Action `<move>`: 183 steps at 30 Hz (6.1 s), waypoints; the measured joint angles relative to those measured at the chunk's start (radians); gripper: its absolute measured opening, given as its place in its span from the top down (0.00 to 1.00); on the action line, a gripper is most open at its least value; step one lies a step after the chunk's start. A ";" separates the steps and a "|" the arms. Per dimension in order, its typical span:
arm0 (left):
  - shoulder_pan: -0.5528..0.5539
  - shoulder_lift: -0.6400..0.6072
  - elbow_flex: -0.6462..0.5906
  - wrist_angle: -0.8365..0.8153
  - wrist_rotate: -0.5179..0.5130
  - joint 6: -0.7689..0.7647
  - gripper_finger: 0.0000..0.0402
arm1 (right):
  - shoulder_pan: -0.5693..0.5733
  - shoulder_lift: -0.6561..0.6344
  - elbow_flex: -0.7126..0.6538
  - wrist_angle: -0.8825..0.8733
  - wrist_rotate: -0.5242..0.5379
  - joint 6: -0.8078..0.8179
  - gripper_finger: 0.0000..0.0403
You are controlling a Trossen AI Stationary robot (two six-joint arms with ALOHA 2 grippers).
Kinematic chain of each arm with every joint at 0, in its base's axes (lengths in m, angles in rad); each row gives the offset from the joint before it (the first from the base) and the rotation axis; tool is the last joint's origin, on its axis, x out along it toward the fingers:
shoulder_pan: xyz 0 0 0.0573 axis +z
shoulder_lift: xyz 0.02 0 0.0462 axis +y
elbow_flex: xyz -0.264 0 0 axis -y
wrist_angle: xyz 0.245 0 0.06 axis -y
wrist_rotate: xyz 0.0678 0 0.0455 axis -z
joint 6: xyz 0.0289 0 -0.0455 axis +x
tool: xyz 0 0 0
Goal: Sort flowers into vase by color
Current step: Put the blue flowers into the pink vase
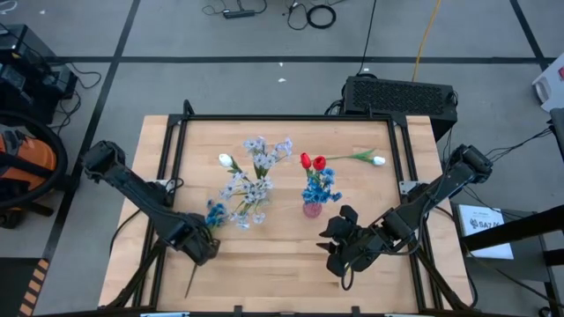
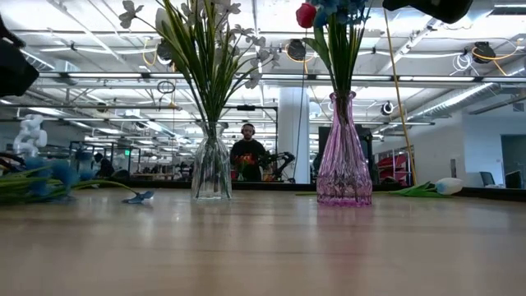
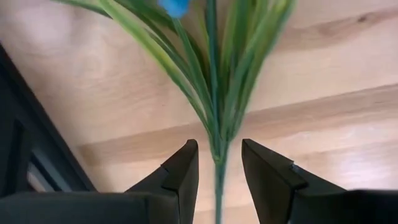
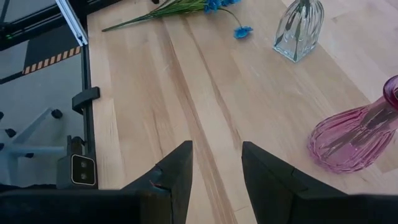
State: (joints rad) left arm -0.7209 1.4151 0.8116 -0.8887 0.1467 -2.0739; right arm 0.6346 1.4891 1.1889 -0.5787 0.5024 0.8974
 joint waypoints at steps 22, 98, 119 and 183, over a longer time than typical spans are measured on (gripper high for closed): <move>-0.039 0.213 0.006 0.174 -0.019 0.040 0.69 | -0.010 0.000 0.000 0.000 0.047 -0.013 0.68; 0.375 0.221 1.014 0.844 -0.663 1.930 0.98 | -0.084 -0.618 0.000 -0.174 0.014 -0.374 0.68; 0.498 0.646 1.450 0.823 -0.516 1.951 0.98 | -0.083 -0.682 0.000 0.104 -0.090 -0.649 0.68; 0.478 0.493 1.449 0.313 -0.730 1.878 0.64 | -0.201 -0.924 -0.160 -0.028 0.183 -0.496 1.00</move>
State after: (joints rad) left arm -0.2429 1.9077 2.2604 -0.5754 -0.5834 -0.1955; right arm 0.4332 0.5654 1.0287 -0.6067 0.6853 0.4013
